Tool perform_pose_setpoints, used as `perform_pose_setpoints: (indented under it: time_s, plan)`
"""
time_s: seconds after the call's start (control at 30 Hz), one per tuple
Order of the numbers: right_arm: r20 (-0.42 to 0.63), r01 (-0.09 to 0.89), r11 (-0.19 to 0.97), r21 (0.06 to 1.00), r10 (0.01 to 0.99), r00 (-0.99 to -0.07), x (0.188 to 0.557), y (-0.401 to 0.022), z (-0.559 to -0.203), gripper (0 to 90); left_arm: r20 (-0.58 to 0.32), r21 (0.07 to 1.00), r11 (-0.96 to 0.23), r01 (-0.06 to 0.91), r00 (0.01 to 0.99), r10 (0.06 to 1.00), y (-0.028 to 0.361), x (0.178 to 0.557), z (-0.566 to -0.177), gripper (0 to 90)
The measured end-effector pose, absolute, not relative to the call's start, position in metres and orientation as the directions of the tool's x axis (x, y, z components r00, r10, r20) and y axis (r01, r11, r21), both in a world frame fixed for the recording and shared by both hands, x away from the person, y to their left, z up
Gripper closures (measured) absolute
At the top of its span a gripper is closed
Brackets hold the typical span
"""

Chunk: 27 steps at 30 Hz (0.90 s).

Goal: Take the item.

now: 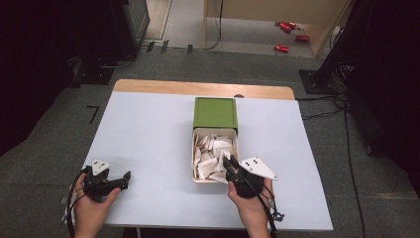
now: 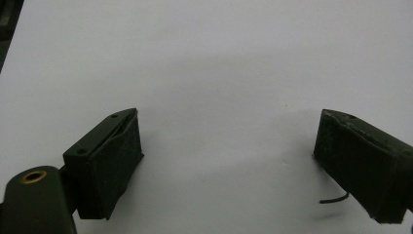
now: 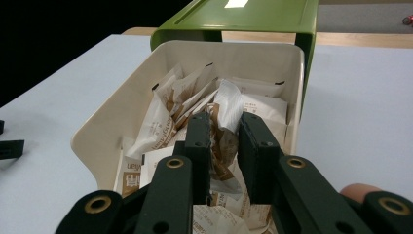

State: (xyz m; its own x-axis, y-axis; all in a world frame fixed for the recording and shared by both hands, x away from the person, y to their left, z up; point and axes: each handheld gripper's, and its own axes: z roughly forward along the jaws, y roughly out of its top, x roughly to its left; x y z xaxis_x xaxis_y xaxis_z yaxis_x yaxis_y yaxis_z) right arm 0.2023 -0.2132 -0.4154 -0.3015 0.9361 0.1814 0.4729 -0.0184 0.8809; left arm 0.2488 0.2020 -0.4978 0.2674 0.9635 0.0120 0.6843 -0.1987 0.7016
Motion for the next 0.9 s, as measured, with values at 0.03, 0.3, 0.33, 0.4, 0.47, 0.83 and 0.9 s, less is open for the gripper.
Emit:
perform_pose_setpoints:
  time_s: [0.03, 0.3, 0.33, 0.4, 0.47, 0.83, 0.9]
  plan:
    - [0.183, 0.471, -0.022, 0.882, 0.936, -0.300, 0.202, -0.214, -0.415, 76.5, 0.012, 0.702, -0.199, 0.684, 0.267, 0.963, 0.202, 0.249, -0.498, 10.8]
    - [0.189, 0.456, -0.041, 0.889, 0.940, -0.285, 0.201, -0.223, -0.409, 76.5, 0.012, 0.702, -0.199, 0.684, 0.267, 0.964, 0.202, 0.249, -0.498, 10.8]
    - [0.193, 0.452, -0.047, 0.891, 0.940, -0.283, 0.201, -0.227, -0.407, 76.5, 0.012, 0.702, -0.199, 0.684, 0.268, 0.963, 0.202, 0.249, -0.498, 10.7]
    - [0.197, 0.450, -0.055, 0.891, 0.941, -0.276, 0.201, -0.230, -0.406, 76.5, 0.012, 0.702, -0.199, 0.684, 0.267, 0.964, 0.202, 0.249, -0.498, 10.7]
    - [0.203, 0.448, -0.064, 0.892, 0.941, -0.269, 0.201, -0.234, -0.404, 76.5, 0.012, 0.702, -0.199, 0.684, 0.267, 0.964, 0.202, 0.249, -0.498, 10.8]
    - [0.223, 0.429, -0.099, 0.898, 0.943, -0.249, 0.201, -0.254, -0.397, 76.6, 0.012, 0.702, -0.199, 0.684, 0.267, 0.963, 0.202, 0.249, -0.498, 10.8]
    - [0.225, 0.430, -0.104, 0.897, 0.944, -0.242, 0.201, -0.257, -0.397, 76.6, 0.013, 0.701, -0.199, 0.684, 0.267, 0.963, 0.202, 0.249, -0.498, 10.7]
